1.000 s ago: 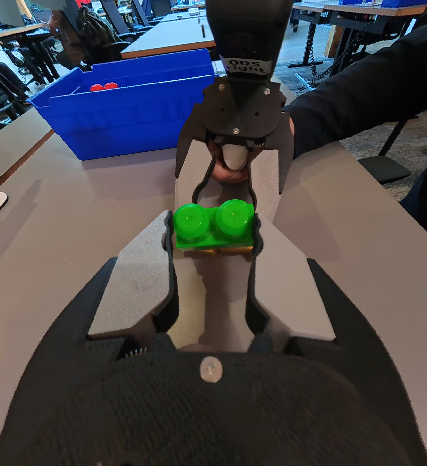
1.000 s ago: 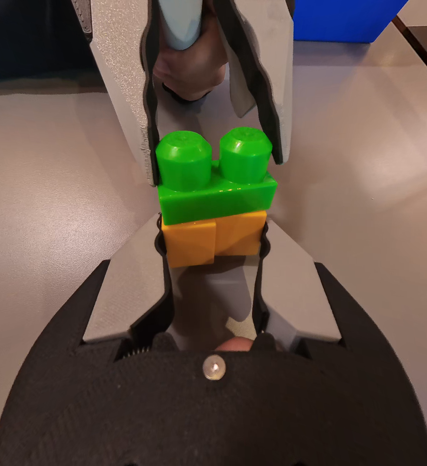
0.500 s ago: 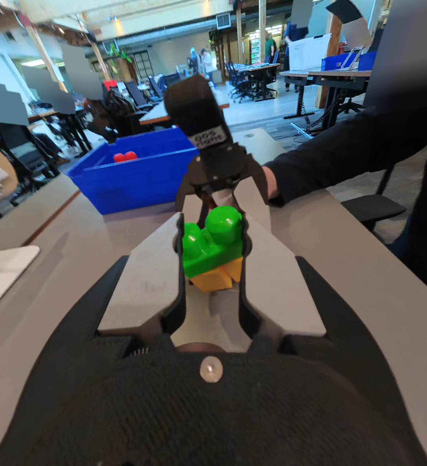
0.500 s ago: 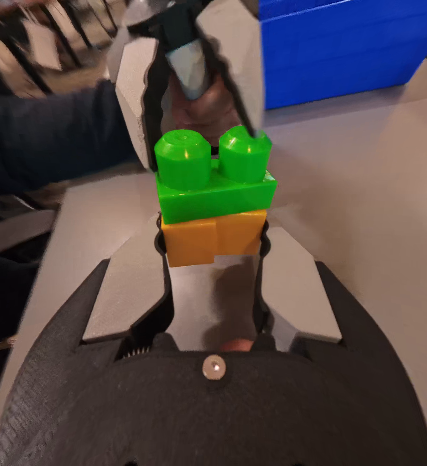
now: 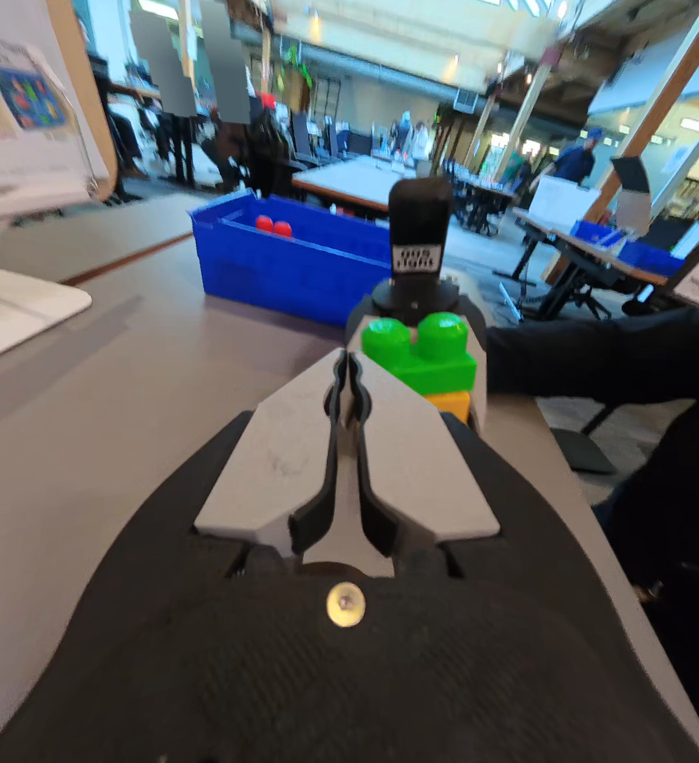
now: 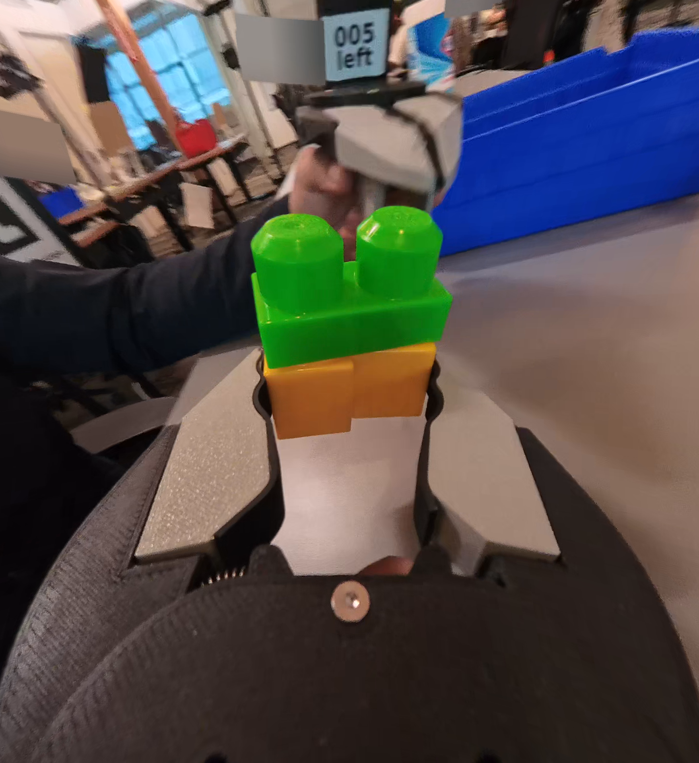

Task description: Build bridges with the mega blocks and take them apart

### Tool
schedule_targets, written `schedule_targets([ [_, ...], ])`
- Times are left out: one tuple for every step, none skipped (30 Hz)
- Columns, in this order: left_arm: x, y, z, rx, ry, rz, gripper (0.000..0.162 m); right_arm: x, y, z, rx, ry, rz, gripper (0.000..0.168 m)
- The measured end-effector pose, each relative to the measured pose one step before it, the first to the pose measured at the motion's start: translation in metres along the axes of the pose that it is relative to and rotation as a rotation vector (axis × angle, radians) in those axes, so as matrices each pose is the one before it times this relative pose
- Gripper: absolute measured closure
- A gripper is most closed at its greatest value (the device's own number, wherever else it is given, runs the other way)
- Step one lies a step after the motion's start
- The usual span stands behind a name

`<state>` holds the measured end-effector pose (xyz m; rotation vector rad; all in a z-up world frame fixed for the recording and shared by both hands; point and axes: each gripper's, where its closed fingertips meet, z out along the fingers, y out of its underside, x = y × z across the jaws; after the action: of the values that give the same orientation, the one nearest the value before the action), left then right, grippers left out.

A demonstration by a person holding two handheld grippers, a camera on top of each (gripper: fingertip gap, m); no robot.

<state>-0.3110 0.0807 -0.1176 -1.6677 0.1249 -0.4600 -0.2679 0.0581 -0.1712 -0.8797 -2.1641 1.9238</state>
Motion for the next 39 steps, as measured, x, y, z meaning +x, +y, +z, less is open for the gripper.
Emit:
schedule_targets([
  [0.0012, 0.00711, 0.00277, -0.0361, 0.0084, -0.0017, 0.153, 0.00656, -0.0017, -0.00166, 0.0044, 0.0491, -0.0223, 0.094],
  [-0.00048, 0.00583, 0.00301, -0.0279, -0.0045, -0.0043, 0.141, 0.00749, -0.00269, -0.00185, 0.0116, 0.0523, -0.0116, 0.094],
  [-0.00037, 0.00557, 0.00341, -0.0266, -0.0041, -0.005, 0.129, 0.01059, -0.00199, -0.00184, 0.0069, 0.0705, -0.0095, 0.094],
  [-0.00027, 0.00507, 0.00346, -0.0255, -0.003, -0.0045, 0.119, 0.01196, -0.00007, -0.00134, -0.0057, 0.0808, -0.0149, 0.094],
  [-0.00156, 0.00485, 0.00352, -0.0253, -0.0106, -0.0041, 0.111, 0.01156, 0.00078, -0.00078, -0.0108, 0.0833, -0.0197, 0.094],
  [-0.002, 0.00424, 0.00334, -0.0228, -0.0143, -0.0051, 0.103, 0.01093, 0.00132, -0.00013, -0.0152, 0.0866, -0.0244, 0.094],
  [-0.00089, 0.00245, 0.00311, -0.0123, -0.0062, -0.0068, 0.097, 0.00939, 0.00288, 0.0005, -0.0279, 0.0837, -0.0334, 0.094],
  [0.00017, 0.00041, 0.00309, 0.0008, -0.001, -0.0118, 0.094, 0.00786, 0.00436, 0.00155, -0.04, 0.0819, -0.0428, 0.094],
  [0.00072, -0.00082, 0.00319, 0.0067, 0.001, -0.0132, 0.092, 0.00462, 0.0047, 0.00238, -0.0436, 0.0699, -0.0568, 0.094],
  [0.00067, -0.0007, 0.00324, 0.0012, -0.0018, -0.0078, 0.091, 0.00242, 0.00429, 0.00235, -0.0425, 0.0629, -0.0713, 0.094],
  [-0.00022, -0.00024, 0.00312, -0.0031, -0.0095, -0.0046, 0.089, 0.00247, 0.00309, 0.002, -0.0373, 0.0654, -0.0767, 0.094],
  [-0.00103, -0.00052, 0.00288, -0.0026, -0.0164, -0.0045, 0.084, 0.00076, 0.00185, 0.00164, -0.0285, 0.0507, -0.0671, 0.094],
  [-0.00212, -0.00038, 0.00276, -0.0014, -0.0241, -0.0064, 0.08, -0.00079, 0.00012, 0.00102, -0.0151, 0.0313, -0.0426, 0.094],
  [-0.0036, 0.00032, 0.00256, -0.0036, -0.0322, -0.0078, 0.08, -0.00153, -0.00099, 0.00056, -0.0056, 0.0147, -0.0157, 0.093],
  [-0.00544, 0.00091, 0.00238, -0.0065, -0.0423, -0.0057, 0.082, -0.00085, -0.00179, -0.0002, 0.0003, 0.0057, 0.0049, 0.094],
  [-0.00539, 0.00159, 0.00202, -0.0078, -0.0417, 0.0032, 0.085, 0.00109, -0.00204, -0.0006, 0.0048, 0.0085, 0.0152, 0.094],
  [-0.00474, 0.00103, 0.00143, -0.005, -0.0369, 0.0066, 0.086, 0.00202, -0.00071, -0.0003, -0.0003, 0.0067, 0.0174, 0.094],
  [-0.00356, -0.00181, 0.00002, 0.0096, -0.0295, -0.004, 0.091, 0.00187, 0.0022, 0.00057, -0.0134, 0.0041, 0.0162, 0.094],
  [-0.00185, -0.00123, -0.00045, 0.0065, -0.0192, 0.0085, 0.103, 0.00079, 0.00162, 0.00058, -0.0041, -0.0025, 0.0161, 0.094],
  [-0.00039, -0.00222, -0.00066, 0.0153, -0.0129, 0.0125, 0.117, 0.00063, 0.00121, 0.00026, -0.0022, -0.0016, 0.014, 0.094],
  [-0.00029, -0.00063, -0.00003, 0.0053, -0.0098, 0.0125, 0.118, 0.00013, 0.00058, 0.00031, -0.0003, -0.0012, 0.0101, 0.094],
  [-0.00029, 0.00156, 0.00025, -0.0134, -0.0068, 0.0056, 0.119, -0.00116, 0.00092, 0.00063, -0.001, -0.0053, 0.0079, 0.094],
  [-0.00078, 0.00258, -0.00001, -0.0204, -0.0082, 0.0148, 0.12, -0.00203, 0.00174, 0.00136, -0.0049, -0.0095, 0.007, 0.095],
  [-0.00069, 0.0027, -0.00016, -0.0196, -0.0081, 0.0235, 0.121, -0.00301, 0.00182, 0.00167, -0.0061, -0.0154, 0.006, 0.095],
  [0.00116, 0.00271, 0.00005, -0.019, 0.0055, 0.0236, 0.124, -0.00437, 0.00121, 0.0018, -0.0047, -0.0212, 0.0013, 0.095],
  [0.00086, 0.0028, -0.00025, -0.0209, 0.0046, 0.0194, 0.126, -0.00378, 0.00095, 0.0016, -0.003, -0.0152, -0.0031, 0.094],
  [0.00089, 0.00211, -0.00075, -0.0174, 0.0066, 0.017, 0.127, -0.00222, 0.00057, 0.00101, -0.0031, -0.0079, -0.0062, 0.093],
  [0.00241, 0.00092, -0.00147, -0.0119, 0.0185, 0.0137, 0.131, -0.00205, -0.0008, 0.0002, 0.0031, -0.009, -0.0022, 0.09],
  [0.0007, -0.00089, -0.00223, -0.0012, 0.0063, 0.0082, 0.131, -0.00174, -0.0022, -0.00071, 0.0121, -0.0101, 0.0024, 0.089],
  [0.00044, -0.00093, -0.00247, -0.0019, 0.0056, 0.0097, 0.132, -0.00147, -0.00267, -0.00122, 0.0177, -0.0135, 0.0027, 0.088],
  [0.00048, -0.00089, -0.0024, -0.0015, 0.0066, 0.011, 0.132, -0.00173, -0.00275, -0.0014, 0.0188, -0.0181, 0.0064, 0.088],
  [0.00038, -0.00015, -0.00209, -0.0036, 0.0063, 0.0124, 0.132, -0.00192, -0.00253, -0.00139, 0.0191, -0.0231, 0.0126, 0.087],
  [0.00052, 0.001, -0.00181, -0.0073, 0.0078, 0.0136, 0.132, -0.00241, -0.00193, -0.0013, 0.0174, -0.0317, 0.0193, 0.088],
  [0.00058, 0.00175, -0.00177, -0.009, 0.0072, 0.0215, 0.132, -0.00358, -0.00129, -0.00108, 0.0164, -0.0456, 0.0235, 0.088],
  [0.00134, 0.00299, -0.00209, -0.0127, 0.0117, 0.0305, 0.132, -0.00568, -0.00068, -0.0014, 0.014, -0.0662, 0.0248, 0.086],
  [0.00217, 0.00349, -0.00246, -0.0127, 0.017, 0.0301, 0.132, -0.00615, 0.0, -0.00217, 0.0092, -0.0767, 0.0299, 0.086],
  [0.00311, 0.00108, -0.00278, 0.006, 0.0233, 0.0216, 0.132, -0.00474, -0.00049, -0.00355, 0.0114, -0.07, 0.0325, 0.087],
  [0.00473, -0.00113, -0.00327, 0.0184, 0.0337, 0.0186, 0.131, -0.0034, -0.00073, -0.00406, 0.0141, -0.0585, 0.0263, 0.092],
  [0.00542, -0.00275, -0.0038, 0.0246, 0.0357, 0.0177, 0.131, -0.00184, 0.00012, -0.00367, 0.0088, -0.0457, 0.0208, 0.095],
])
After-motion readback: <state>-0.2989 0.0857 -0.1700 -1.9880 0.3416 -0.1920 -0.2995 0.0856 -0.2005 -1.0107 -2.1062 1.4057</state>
